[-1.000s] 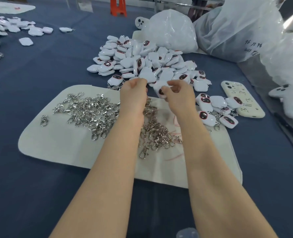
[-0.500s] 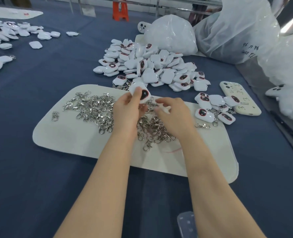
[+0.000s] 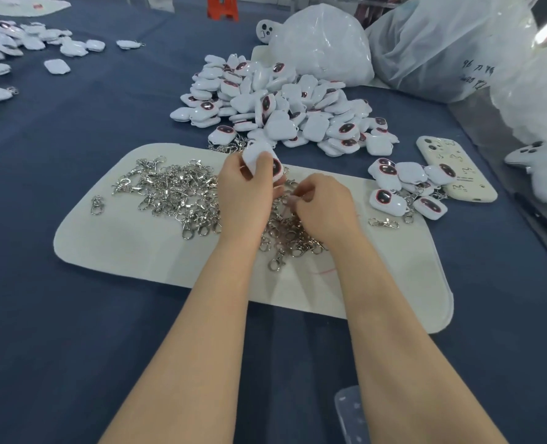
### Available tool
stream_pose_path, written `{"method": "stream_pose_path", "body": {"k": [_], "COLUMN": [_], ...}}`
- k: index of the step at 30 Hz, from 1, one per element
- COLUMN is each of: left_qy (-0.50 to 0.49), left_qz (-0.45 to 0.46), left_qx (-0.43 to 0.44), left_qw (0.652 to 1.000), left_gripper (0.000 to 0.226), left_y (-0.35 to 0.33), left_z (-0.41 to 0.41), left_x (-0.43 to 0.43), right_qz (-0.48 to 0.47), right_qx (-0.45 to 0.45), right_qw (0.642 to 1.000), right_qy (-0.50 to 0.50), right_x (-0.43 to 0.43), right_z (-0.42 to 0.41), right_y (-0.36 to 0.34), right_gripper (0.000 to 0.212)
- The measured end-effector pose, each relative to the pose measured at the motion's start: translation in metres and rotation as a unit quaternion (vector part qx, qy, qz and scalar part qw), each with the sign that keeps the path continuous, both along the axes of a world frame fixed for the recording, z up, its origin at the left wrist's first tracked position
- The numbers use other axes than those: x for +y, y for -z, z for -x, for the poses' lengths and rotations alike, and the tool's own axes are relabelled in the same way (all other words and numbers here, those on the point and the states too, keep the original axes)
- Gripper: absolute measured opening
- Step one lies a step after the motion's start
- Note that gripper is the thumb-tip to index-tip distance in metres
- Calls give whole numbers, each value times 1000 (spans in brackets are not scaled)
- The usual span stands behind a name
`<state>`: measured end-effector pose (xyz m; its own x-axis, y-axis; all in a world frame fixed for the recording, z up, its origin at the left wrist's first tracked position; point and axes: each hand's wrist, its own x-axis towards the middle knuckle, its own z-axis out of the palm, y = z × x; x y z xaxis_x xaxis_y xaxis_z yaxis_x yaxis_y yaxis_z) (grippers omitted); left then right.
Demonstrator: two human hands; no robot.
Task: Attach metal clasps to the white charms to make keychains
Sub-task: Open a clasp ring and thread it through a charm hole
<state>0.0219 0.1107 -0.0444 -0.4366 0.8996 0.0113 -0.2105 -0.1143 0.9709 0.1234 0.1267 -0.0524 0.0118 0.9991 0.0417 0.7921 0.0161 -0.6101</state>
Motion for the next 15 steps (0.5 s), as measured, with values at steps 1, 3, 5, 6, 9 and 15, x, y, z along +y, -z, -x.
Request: {"method": "stream_pose_path", "body": {"k": [1, 3, 5, 6, 9, 15], "left_qy": [0, 2, 8, 13, 6, 8], "left_qz": [4, 11, 8, 3, 6, -11], "left_qx": [5, 18, 13, 3, 38, 146], "left_qw": [1000, 1000, 1000, 1000, 999, 989], "left_gripper": [7, 11, 15, 16, 15, 7], "left_y": [0, 0, 0, -1, -1, 2], "left_z": [0, 1, 1, 1, 1, 0], "left_x": [0, -1, -2, -3, -3, -3], "right_qz": [2, -10, -28, -32, -15, -53], "right_qx": [18, 50, 122, 177, 307, 360], "right_qw": [1000, 999, 992, 983, 950, 931], "right_qy": [1, 10, 30, 42, 51, 9], "right_x": [0, 0, 0, -1, -1, -2], "right_z": [-2, -5, -8, -10, -14, -13], "right_y": [-1, -2, -4, -6, -11, -19], "right_gripper": [12, 4, 5, 5, 8, 21]}}
